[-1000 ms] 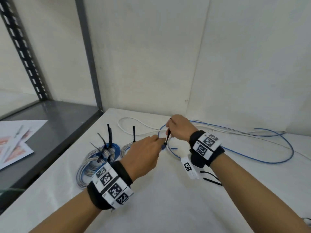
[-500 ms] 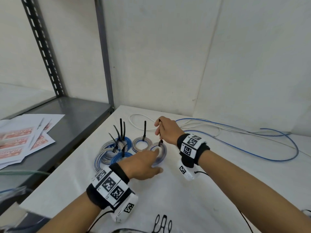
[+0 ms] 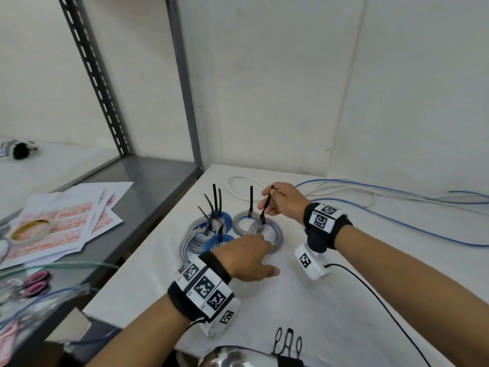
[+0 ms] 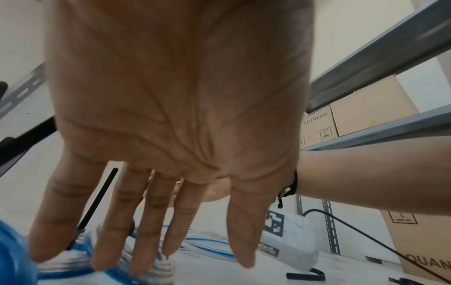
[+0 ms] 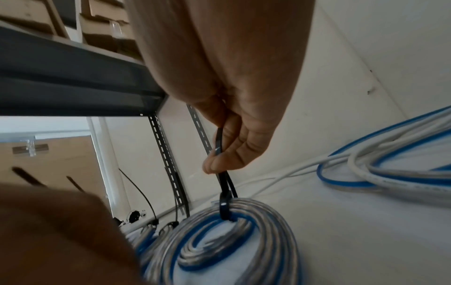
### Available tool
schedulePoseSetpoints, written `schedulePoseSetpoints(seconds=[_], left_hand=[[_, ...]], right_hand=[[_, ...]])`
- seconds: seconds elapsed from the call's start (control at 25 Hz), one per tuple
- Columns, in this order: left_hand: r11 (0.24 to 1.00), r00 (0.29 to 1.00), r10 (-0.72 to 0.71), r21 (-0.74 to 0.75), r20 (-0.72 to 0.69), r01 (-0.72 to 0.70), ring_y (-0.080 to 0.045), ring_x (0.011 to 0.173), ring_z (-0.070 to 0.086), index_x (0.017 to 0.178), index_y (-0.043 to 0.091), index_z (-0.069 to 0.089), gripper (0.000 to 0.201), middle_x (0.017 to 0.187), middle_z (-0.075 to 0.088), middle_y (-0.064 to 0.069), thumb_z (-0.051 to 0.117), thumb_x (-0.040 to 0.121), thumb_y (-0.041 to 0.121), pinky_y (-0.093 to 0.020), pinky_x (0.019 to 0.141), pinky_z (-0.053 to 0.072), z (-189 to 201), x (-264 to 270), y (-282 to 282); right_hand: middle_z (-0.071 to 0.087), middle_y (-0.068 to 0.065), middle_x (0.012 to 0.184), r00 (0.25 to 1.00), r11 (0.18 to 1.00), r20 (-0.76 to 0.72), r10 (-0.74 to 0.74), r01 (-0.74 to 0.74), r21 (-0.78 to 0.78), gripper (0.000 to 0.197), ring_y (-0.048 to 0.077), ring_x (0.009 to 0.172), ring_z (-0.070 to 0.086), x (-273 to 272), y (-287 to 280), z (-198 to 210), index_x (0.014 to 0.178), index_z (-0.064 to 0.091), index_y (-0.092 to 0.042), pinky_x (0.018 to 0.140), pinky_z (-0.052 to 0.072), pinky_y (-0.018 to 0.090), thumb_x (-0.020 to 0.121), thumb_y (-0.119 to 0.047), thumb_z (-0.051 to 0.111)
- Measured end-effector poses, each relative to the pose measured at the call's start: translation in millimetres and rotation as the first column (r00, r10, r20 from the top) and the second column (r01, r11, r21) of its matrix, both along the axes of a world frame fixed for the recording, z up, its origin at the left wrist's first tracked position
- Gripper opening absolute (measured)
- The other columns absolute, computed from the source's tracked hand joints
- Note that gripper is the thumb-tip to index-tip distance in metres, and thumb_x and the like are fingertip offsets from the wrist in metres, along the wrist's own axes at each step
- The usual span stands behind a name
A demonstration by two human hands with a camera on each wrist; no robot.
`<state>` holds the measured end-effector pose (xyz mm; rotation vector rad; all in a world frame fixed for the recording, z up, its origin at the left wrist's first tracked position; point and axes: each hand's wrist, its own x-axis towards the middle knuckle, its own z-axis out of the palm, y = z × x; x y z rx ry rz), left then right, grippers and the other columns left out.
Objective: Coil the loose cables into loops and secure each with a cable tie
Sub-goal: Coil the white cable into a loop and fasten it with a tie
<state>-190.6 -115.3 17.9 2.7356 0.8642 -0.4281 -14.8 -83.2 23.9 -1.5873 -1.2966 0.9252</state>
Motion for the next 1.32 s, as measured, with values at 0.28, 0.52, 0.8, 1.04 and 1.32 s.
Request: schedulePoseSetpoints(seconds=[0.28,0.52,0.8,1.04,1.32], left_hand=[[0.998,0.998,0.052,0.048,-0.041,-0.050,-0.032,0.124,0.048,0.136,0.006,0.055,0.061,0.140,0.043,-0.013,0.053,0.099,0.054,-0.044,0.103,0.044,-6.6,5.6,14.2],[0.999,0.998,0.023,0.041,-0.061,-0.021,-0.030,0.130,0.048,0.149,0.015,0.046,0.059,0.146,0.038,-0.012,0.051,0.101,0.049,-0.036,0.105,0.041,-3.5,9.8,11.4],[0.997,0.998,0.058,0.049,-0.001,-0.058,-0.027,0.132,0.047,0.148,0.016,0.048,0.059,0.144,0.044,-0.009,0.053,0.101,0.050,-0.035,0.107,0.040,6.3,17.2,12.0],[0.999,0.973,0.015,0.046,0.232,-0.026,-0.022,0.107,0.060,0.112,0.015,0.070,0.028,0.117,0.060,-0.005,0.058,0.100,0.036,-0.035,0.093,0.049,5.2,42.2,15.2],[0.959,0.813,0.271,-0.218,0.516,-0.181,-0.024,0.097,0.068,0.108,0.011,0.069,0.032,0.104,0.072,-0.007,0.053,0.102,0.039,-0.035,0.087,0.054,-11.2,105.6,34.6]], right_hand=[[0.070,0.008,0.106,0.846,0.965,0.533,0.035,0.109,-0.237,0.028,0.028,0.099,0.070,28.2,-9.2,-36.1,0.106,0.067,-0.014,0.088,0.058,0.041,0.089,-0.034,0.076],[0.078,0.012,0.081,0.891,0.933,0.453,0.033,0.135,-0.333,0.035,0.024,0.077,0.077,23.1,-17.8,-40.7,0.089,0.071,-0.008,0.080,0.063,0.037,0.073,-0.031,0.091],[0.073,0.008,0.076,0.765,0.934,0.642,0.050,0.191,-0.300,0.051,0.025,0.074,0.073,35.3,-10.4,-32.5,0.086,0.067,-0.004,0.076,0.060,0.035,0.084,-0.055,0.075],[0.054,0.002,0.077,0.550,0.874,0.828,0.106,0.346,-0.341,0.058,0.024,0.076,0.057,86.6,-31.0,-14.4,0.079,0.047,-0.012,0.063,0.043,0.030,0.074,-0.059,0.082],[0.069,0.004,0.082,0.656,0.922,0.746,0.111,0.212,-0.323,0.024,0.024,0.081,0.066,97.2,-42.3,-16.9,0.079,0.065,-0.016,0.074,0.053,0.031,0.087,-0.035,0.076]])
